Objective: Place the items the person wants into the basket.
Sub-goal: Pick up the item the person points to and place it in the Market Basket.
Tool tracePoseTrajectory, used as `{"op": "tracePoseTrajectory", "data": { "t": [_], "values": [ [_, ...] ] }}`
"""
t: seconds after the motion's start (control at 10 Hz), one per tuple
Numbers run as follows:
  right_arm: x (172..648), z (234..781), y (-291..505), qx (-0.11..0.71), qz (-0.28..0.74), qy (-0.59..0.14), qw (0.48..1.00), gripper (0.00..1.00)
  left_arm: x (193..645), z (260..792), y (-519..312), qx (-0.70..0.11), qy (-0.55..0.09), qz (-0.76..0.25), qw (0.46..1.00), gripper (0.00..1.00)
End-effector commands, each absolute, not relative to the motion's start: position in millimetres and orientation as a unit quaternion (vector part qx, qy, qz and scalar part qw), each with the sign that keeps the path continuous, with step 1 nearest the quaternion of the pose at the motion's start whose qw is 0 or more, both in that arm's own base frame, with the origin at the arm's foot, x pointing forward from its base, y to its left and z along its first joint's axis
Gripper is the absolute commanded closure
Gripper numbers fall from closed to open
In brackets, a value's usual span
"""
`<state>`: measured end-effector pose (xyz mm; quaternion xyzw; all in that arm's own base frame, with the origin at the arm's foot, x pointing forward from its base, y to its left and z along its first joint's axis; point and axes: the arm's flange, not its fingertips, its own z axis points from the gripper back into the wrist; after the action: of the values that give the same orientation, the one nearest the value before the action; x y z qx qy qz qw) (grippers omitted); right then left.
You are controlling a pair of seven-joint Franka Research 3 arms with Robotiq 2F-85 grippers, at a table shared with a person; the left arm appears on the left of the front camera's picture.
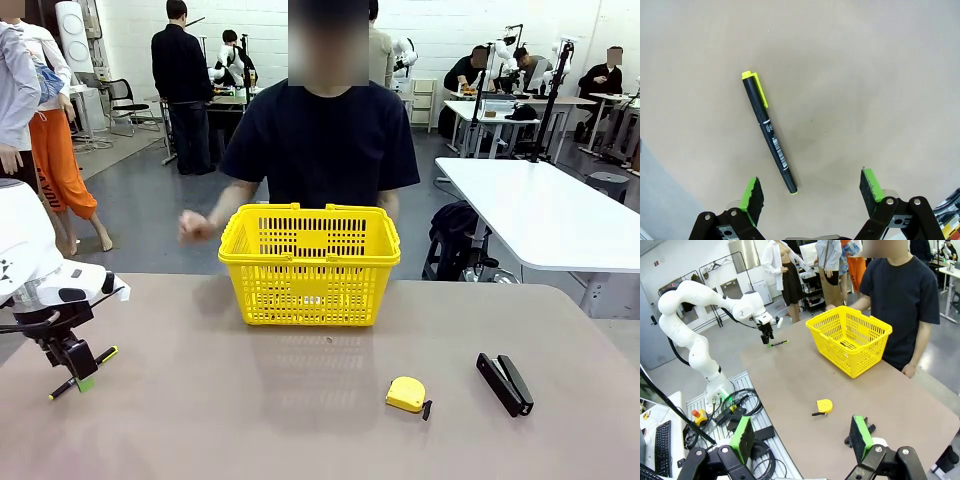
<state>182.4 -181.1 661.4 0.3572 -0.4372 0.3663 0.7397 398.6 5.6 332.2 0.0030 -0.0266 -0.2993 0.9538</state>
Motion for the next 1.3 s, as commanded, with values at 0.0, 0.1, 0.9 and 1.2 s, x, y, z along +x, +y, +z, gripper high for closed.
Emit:
{"op": "tracePoseTrajectory", "data": {
  "t": [0.0,0.1,0.9,1.2],
  "values": [
    [184,663,-181,0.363,0.371,-0.446,0.729,0.0,397,323,4,-0.002,-0.042,-0.307,0.951,0.0],
    [184,663,-181,0.363,0.371,-0.446,0.729,0.0,399,321,2,-0.001,-0.043,-0.308,0.951,0.0],
    [184,663,-181,0.363,0.371,-0.446,0.729,0.0,420,310,7,0.035,-0.071,-0.283,0.956,0.0],
    [184,663,-181,0.363,0.371,-0.446,0.729,0.0,424,312,7,0.035,-0.058,-0.276,0.959,0.0]
  ]
}}
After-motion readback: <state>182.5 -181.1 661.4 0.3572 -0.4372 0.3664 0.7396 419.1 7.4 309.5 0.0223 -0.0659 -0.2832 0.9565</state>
